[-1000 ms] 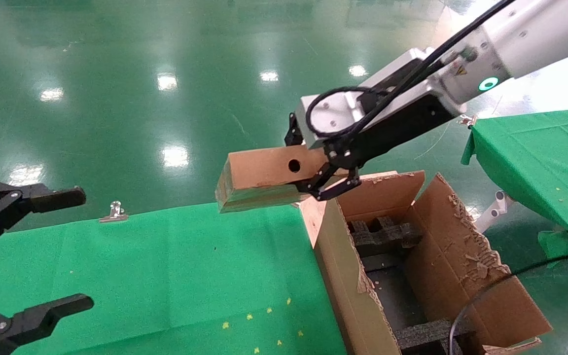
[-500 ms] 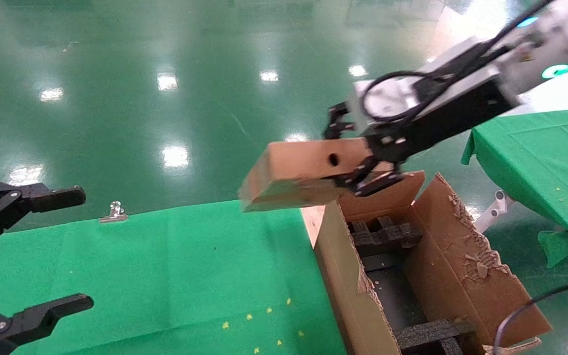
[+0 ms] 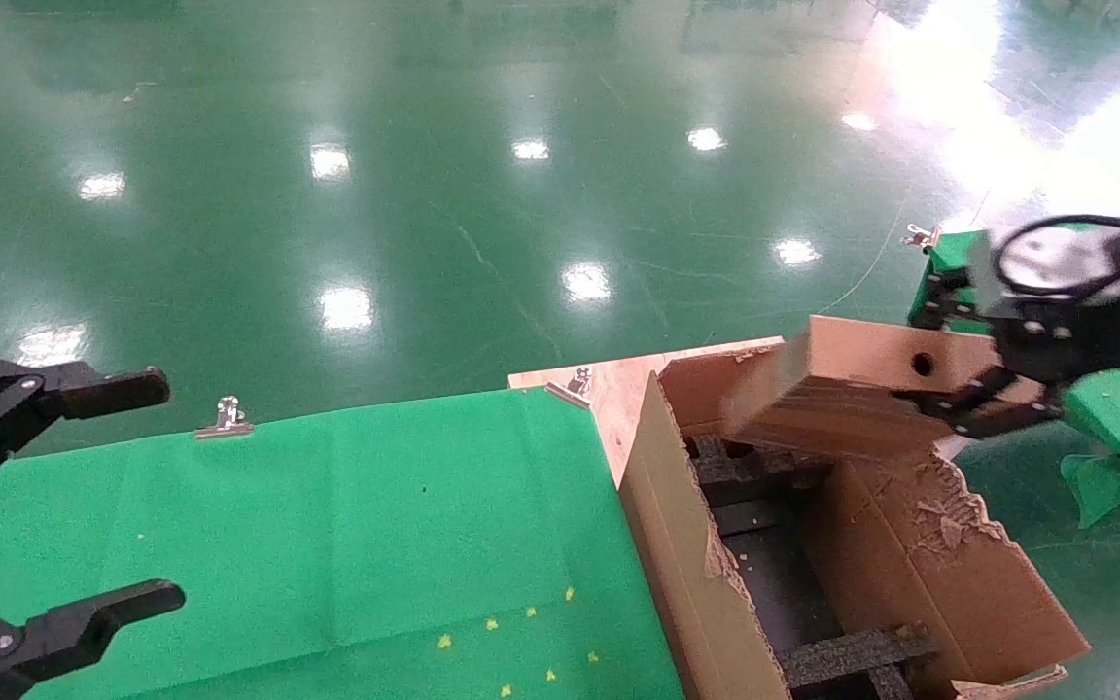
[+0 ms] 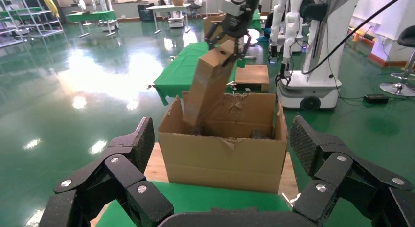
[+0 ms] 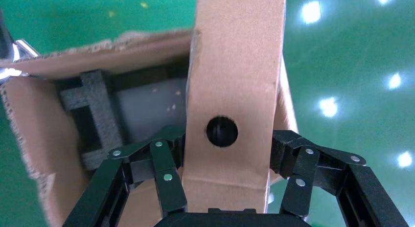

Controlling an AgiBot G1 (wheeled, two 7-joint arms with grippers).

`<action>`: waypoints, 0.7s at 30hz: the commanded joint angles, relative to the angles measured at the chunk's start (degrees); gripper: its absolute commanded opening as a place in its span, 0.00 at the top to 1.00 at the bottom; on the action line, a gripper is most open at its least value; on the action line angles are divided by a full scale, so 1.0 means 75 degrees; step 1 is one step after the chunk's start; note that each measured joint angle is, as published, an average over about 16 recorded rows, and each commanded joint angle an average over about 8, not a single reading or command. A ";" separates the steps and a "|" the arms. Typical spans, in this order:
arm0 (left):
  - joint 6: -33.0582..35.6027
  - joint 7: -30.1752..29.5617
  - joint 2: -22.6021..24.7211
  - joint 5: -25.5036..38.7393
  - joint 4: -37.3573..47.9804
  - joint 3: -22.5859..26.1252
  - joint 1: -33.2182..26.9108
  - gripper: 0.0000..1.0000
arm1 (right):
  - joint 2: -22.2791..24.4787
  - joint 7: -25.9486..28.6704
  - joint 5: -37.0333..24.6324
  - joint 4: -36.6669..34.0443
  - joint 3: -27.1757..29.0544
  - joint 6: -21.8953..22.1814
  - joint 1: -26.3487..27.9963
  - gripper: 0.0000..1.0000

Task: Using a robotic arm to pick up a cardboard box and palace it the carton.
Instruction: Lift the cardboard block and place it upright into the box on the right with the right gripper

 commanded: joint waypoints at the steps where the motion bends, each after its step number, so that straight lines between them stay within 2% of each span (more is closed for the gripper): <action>1: 0.0000 0.0000 0.0000 0.0000 0.0000 0.0000 0.0000 0.00 | 0.0234 -0.0069 -0.0051 -0.0166 -0.0344 0.0010 0.0138 1.00; 7: -0.0001 0.0000 0.0000 -0.0001 0.0001 0.0000 0.0001 0.00 | 0.0555 -0.0190 0.0234 -0.0534 -0.0746 0.0035 0.0310 1.00; 15: -0.0002 0.0001 -0.0001 -0.0002 0.0002 0.0000 0.0001 0.00 | 0.0638 -0.0174 0.0451 -0.0605 -0.0818 0.0101 0.0312 1.00; 21: -0.0002 0.0001 -0.0001 -0.0003 0.0002 0.0000 0.0001 0.00 | 0.0772 0.0635 0.1070 -0.0753 -0.0762 0.0531 -0.0160 1.00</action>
